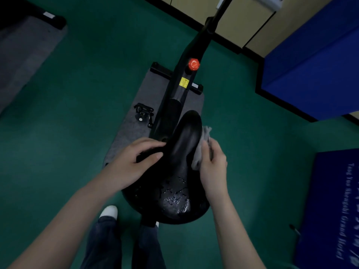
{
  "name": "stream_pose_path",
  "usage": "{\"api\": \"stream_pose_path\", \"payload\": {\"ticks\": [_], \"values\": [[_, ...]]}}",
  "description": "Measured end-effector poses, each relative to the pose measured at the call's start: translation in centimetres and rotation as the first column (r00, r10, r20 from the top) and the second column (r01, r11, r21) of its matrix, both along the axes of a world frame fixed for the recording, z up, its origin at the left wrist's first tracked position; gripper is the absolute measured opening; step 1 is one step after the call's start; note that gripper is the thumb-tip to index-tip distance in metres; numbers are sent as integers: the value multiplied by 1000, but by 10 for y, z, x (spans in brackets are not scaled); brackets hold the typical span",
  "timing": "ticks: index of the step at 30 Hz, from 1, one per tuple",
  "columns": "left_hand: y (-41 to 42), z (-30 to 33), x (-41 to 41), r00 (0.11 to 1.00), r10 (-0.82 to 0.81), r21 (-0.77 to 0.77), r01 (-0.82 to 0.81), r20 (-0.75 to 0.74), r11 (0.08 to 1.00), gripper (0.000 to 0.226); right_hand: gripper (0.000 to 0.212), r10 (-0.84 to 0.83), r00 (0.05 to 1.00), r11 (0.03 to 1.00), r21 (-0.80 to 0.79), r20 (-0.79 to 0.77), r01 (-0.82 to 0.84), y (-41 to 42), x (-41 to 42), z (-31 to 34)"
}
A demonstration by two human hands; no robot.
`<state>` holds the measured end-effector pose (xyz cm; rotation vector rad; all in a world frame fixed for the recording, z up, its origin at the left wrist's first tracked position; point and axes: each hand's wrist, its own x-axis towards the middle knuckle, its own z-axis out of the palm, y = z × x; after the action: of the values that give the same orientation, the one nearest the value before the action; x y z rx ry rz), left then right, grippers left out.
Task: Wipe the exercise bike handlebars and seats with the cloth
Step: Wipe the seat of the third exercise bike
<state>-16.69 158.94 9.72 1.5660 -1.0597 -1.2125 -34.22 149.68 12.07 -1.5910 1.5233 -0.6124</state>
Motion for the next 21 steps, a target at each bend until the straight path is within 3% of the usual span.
{"api": "stream_pose_path", "payload": {"ticks": [2, 5, 9, 11, 15, 17, 21], "values": [[2, -3, 0, 1000, 2, -20, -2, 20, 1000, 26, 24, 51, 987, 992, -104, -150, -67, 17, -5, 4], [2, -2, -1, 999, 4, -38, -3, 35, 999, 25, 28, 131, 959, 958, -215, -253, -188, 34, -16, 11], [6, -1, 0, 998, -3, -56, 6, 57, 998, 35, 25, 258, 920, 941, -139, -295, -308, 34, -56, 12], [10, -2, 1, 998, 4, -63, 0, 65, 998, 33, 23, 274, 934, 959, -5, -230, -282, 25, -69, 7], [25, -3, 4, 996, 66, -73, -62, 54, 995, 26, 24, 170, 984, 964, 194, 61, -179, 7, -51, -9], [36, -4, 5, 995, 98, -68, -96, 26, 993, 31, 24, 160, 978, 967, 176, 133, -182, 8, -47, -10], [58, -2, 3, 989, 145, -36, -145, 5, 989, 59, 34, 209, 971, 978, -6, 120, -209, 39, -73, -2]]}}
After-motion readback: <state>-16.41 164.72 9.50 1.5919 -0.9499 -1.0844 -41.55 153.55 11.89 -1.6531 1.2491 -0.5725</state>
